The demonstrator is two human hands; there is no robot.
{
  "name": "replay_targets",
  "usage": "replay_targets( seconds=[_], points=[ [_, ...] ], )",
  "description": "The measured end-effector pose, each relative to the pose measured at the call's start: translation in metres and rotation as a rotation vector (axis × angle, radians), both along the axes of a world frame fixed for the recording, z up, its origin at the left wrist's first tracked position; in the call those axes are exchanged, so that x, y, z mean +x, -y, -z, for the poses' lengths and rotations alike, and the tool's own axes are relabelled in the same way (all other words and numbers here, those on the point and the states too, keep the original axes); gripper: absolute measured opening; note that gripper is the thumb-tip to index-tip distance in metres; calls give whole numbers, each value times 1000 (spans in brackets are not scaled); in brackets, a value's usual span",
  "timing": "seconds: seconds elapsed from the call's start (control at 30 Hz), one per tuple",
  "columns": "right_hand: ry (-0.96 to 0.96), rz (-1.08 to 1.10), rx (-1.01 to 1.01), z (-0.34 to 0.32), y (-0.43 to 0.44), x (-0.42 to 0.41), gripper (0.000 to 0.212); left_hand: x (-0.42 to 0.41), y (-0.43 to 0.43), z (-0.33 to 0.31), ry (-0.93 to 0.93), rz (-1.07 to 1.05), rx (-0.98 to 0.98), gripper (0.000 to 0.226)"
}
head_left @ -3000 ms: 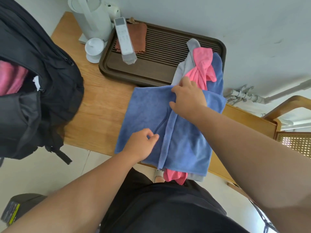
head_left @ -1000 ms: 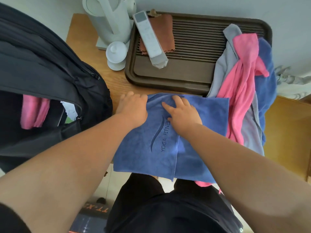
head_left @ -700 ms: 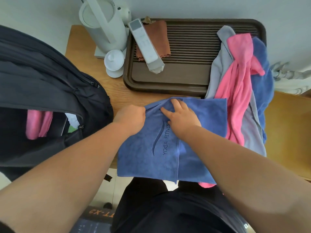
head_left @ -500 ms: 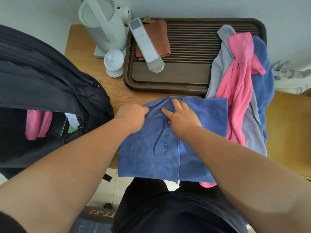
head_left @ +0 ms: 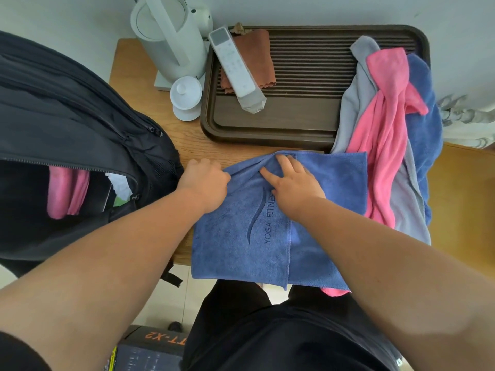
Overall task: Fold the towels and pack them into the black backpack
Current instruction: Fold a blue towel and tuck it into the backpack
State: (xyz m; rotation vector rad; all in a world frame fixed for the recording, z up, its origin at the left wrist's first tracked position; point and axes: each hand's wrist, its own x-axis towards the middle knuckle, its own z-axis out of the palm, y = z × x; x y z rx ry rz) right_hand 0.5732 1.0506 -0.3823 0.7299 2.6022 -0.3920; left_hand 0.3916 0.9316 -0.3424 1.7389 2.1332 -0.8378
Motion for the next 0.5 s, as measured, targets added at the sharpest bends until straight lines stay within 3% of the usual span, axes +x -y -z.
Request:
replay_targets(
  seconds=[0.17,0.4,0.5],
  points=[
    [3,-4,0,-1,1,0,64,-9,6,2,116,-13,-25,27],
    [2,6,-8,-9,-3,-7,61,1,10,11,88,-34,117,27],
    [-32,63,-14,-15,-4,-15,44,-1,13,14,196,-106,213,20]
  ],
)
